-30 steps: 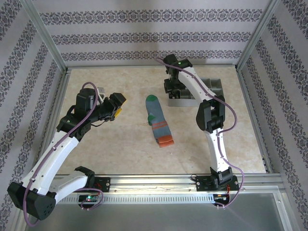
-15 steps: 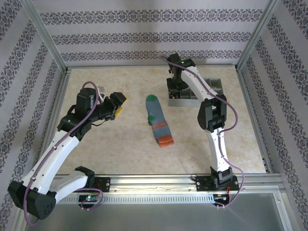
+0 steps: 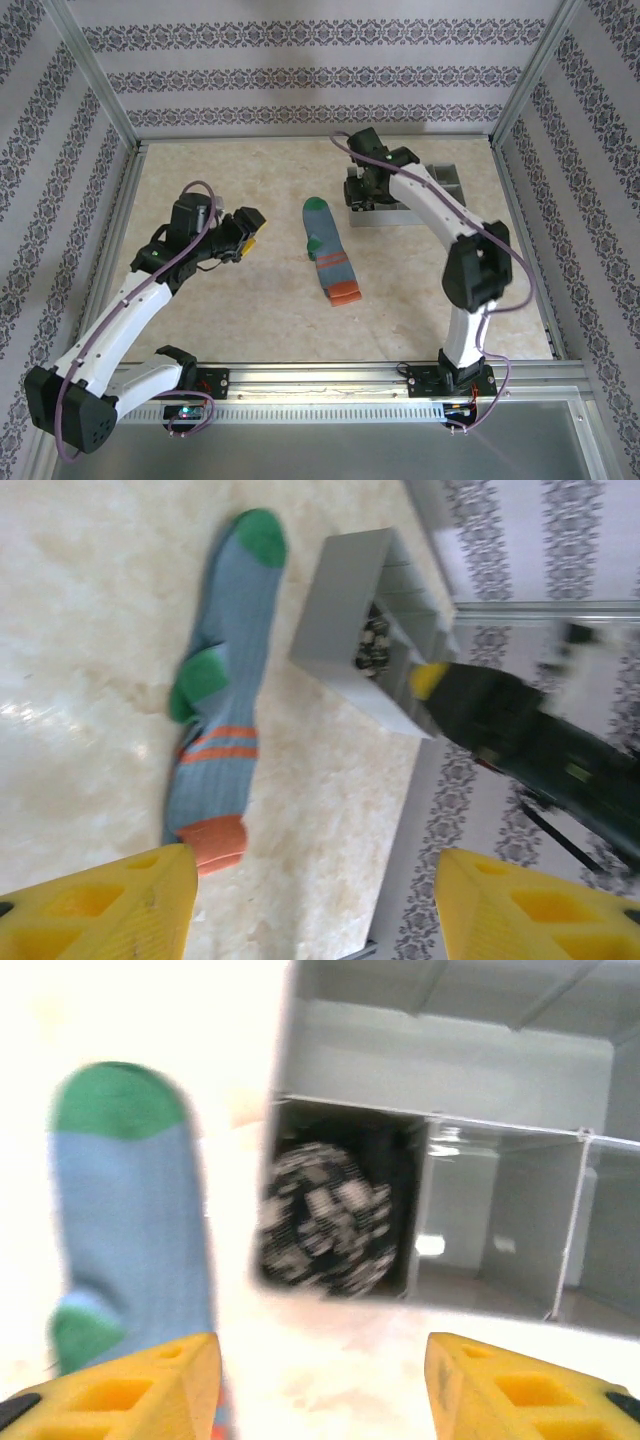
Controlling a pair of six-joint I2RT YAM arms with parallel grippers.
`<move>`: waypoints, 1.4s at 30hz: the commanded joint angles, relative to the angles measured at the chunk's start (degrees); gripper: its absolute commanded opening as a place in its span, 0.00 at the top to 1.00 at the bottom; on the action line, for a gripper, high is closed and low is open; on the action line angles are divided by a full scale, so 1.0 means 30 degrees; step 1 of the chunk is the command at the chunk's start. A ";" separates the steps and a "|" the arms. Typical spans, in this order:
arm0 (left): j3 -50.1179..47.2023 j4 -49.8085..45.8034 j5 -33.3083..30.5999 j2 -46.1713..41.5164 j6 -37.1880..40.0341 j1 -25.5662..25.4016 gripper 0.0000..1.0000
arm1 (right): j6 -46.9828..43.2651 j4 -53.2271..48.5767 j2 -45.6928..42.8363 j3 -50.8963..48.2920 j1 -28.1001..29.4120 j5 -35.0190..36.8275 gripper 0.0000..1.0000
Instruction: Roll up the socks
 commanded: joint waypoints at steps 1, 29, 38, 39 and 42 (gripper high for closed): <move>-0.1209 0.0195 0.0200 -0.0175 -0.0360 -0.0021 0.38 | 0.1396 0.2359 -0.0222 -0.2900 0.1091 -0.2165 0.44; -0.4764 -0.2995 -0.0342 -0.3240 -0.1231 0.0619 0.42 | 0.2076 0.8484 0.0254 -0.6574 0.6459 -0.7055 0.39; -0.7793 -0.1141 0.1434 -0.3427 -0.3824 0.0576 0.49 | -1.4524 1.6714 -0.7198 -1.8586 0.9253 -0.4455 0.20; -0.7948 -0.0908 0.1468 -0.3402 -0.3997 0.0577 0.49 | -1.5581 1.6414 -0.7125 -1.8644 0.9560 -0.3878 0.20; -0.8277 -0.0299 0.1560 -0.3214 -0.4327 0.0585 0.50 | -1.7913 1.5461 -0.6242 -1.7709 1.0361 -0.2473 0.22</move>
